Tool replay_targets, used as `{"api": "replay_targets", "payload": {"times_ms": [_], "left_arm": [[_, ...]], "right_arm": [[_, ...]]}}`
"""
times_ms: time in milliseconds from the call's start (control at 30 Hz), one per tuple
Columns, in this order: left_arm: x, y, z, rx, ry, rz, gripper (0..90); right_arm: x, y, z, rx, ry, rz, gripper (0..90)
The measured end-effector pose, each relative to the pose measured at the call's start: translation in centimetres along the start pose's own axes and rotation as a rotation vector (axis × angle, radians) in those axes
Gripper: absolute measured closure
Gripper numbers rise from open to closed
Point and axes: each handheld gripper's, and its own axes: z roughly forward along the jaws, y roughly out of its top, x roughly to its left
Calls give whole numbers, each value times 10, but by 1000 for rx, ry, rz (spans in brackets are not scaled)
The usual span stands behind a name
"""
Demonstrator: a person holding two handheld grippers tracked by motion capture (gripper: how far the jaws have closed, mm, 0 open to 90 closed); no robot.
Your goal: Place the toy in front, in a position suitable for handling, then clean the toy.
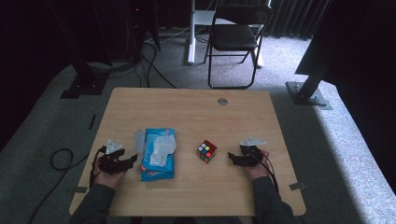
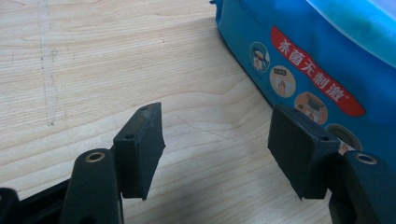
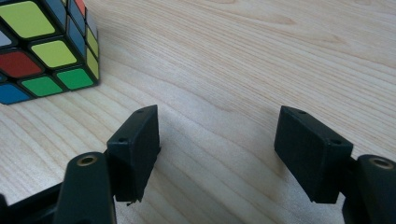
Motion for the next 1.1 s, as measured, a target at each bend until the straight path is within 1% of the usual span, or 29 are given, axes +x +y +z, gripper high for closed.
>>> {"api": "replay_targets", "payload": {"times_ms": [167,333,467,567,633,733,800,967,1033,1067,1100], "left_arm": [[-1,1,-4,-5,3,-1,351],[-4,4,-15,-41,3,-8,347],[-6,6,-23,-49,7,-2,348],[-7,10,-30,-69,10,-2,348],[-8,13,-36,-79,13,3,348],[-10,16,-44,-98,15,-1,348],[-11,18,-51,-102,21,6,347],[-14,27,-71,-140,11,25,347],[-14,27,-71,-140,11,25,347],[-20,35,-82,-172,-8,35,347],[-22,37,-85,-183,-17,39,347]], "right_arm": [[0,0,0,-3,3,-1,304],[0,0,0,-3,3,-1,302],[0,0,0,-3,3,-1,303],[0,0,0,-3,3,-1,302],[0,0,0,-3,3,-1,302],[0,0,0,-3,3,0,303],[-1,-1,0,-5,5,4,302],[-1,-2,-1,-7,5,6,302],[-1,-2,-1,-7,5,6,302],[-1,-2,-1,-5,2,5,302],[-1,-2,-1,-4,1,4,302]]}}
